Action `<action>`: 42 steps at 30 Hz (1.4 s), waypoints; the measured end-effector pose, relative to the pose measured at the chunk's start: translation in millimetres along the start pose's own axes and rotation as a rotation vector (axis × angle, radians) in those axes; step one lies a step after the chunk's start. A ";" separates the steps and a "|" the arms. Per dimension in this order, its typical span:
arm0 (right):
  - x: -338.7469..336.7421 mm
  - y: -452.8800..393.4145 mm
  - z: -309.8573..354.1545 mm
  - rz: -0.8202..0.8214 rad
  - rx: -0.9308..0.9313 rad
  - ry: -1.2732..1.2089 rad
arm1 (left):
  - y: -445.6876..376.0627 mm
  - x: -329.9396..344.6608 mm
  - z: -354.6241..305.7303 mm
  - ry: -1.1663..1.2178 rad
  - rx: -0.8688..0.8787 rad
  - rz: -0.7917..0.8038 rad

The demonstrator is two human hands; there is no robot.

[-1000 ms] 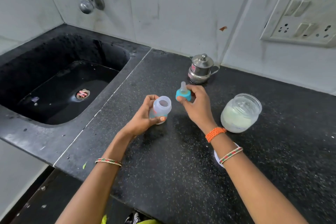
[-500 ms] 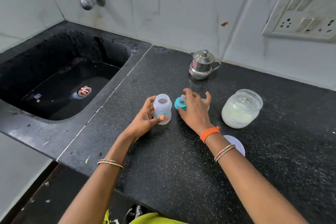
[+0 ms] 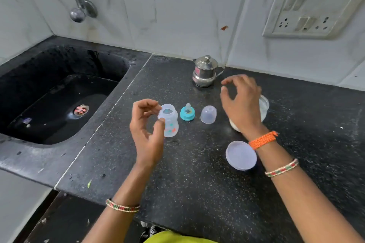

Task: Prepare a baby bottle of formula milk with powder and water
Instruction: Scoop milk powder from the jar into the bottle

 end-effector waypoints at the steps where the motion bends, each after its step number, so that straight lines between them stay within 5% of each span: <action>1: -7.8 -5.6 -12.8 0.024 0.059 0.009 | 1.6 16.7 -3.1 0.021 -0.009 0.049; 7: -28.5 -14.9 -100.1 0.425 0.448 0.108 | 10.4 130.0 35.1 0.014 -0.232 0.441; 15: -6.1 -4.1 -112.2 0.998 0.561 0.353 | 24.1 215.5 111.1 -0.196 -0.411 0.913; 20: 1.0 -13.8 -91.1 1.030 0.399 0.659 | 28.2 228.7 132.5 -0.222 -0.457 0.980; 25: 11.9 -8.3 -86.7 1.133 0.396 0.669 | 31.2 226.0 139.0 -0.219 -0.431 0.978; 28: 6.6 -10.1 -85.8 1.080 0.393 0.603 | 32.0 220.3 138.9 -0.211 -0.399 0.932; 39: -43.4 -1.8 -64.8 0.371 0.185 0.539 | 42.4 197.2 125.0 -0.122 -0.314 0.806; 42: -48.8 4.3 -59.6 0.319 0.159 0.541 | 45.3 193.7 121.1 -0.109 -0.303 0.793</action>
Point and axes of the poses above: each hand's wrist, its own y-axis away from the middle knuckle, its own x-axis out of the palm, z = x × y, the point moved 9 cm from there along -y, towards the middle knuckle, and after that the axes turned 8 degrees about y, right-handed, at the moved point
